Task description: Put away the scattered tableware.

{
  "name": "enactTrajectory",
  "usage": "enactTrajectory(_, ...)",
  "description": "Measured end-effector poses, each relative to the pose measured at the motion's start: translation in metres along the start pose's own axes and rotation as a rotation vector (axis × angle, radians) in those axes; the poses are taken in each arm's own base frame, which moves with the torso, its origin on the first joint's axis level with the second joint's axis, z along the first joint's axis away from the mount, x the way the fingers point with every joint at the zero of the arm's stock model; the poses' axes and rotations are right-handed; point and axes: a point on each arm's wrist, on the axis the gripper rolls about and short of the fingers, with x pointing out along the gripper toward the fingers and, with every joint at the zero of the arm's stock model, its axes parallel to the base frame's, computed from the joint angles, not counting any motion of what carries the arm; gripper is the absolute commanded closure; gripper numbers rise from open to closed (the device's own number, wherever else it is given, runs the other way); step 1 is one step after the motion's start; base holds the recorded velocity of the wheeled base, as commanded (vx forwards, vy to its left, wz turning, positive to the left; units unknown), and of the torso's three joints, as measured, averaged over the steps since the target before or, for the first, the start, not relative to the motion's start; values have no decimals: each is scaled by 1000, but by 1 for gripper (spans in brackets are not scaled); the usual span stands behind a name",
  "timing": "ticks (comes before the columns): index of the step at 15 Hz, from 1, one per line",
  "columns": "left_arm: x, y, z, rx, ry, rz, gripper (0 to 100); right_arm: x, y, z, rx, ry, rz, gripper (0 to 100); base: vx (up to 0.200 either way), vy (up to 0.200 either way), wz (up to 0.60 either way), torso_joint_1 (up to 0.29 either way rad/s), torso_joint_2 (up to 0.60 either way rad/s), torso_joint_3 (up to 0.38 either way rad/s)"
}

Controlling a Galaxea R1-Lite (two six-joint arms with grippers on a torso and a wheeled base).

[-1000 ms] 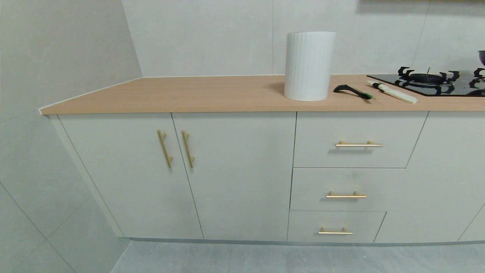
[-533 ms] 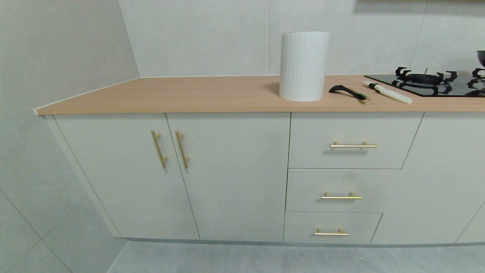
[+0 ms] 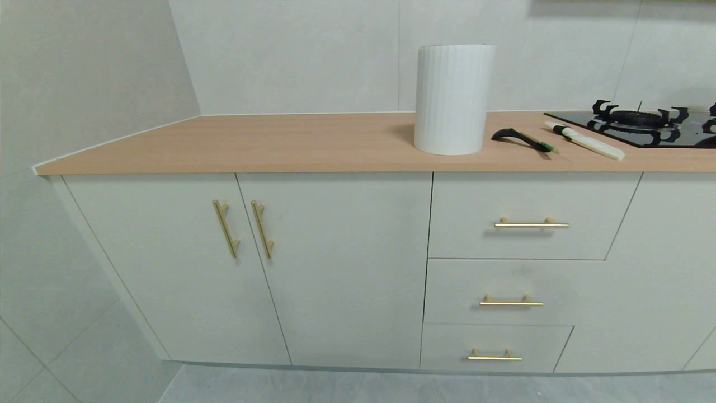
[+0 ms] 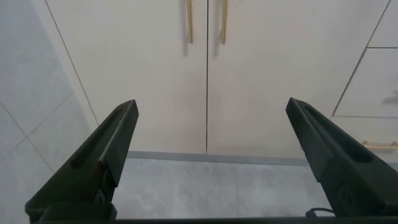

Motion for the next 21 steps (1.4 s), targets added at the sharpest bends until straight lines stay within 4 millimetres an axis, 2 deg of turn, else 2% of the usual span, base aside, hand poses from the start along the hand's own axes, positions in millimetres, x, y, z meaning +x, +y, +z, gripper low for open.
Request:
enactTrajectory(1, 0, 0, 0, -1, 0, 0, 0, 0, 0, 0, 0, 0, 0, 0, 0, 0, -600, 2, 2, 12)
enactTrajectory(21, 0, 0, 0, 0, 0, 0, 0, -1, 0, 4, 19, -15, 1, 0, 0, 0, 0, 0, 0, 0)
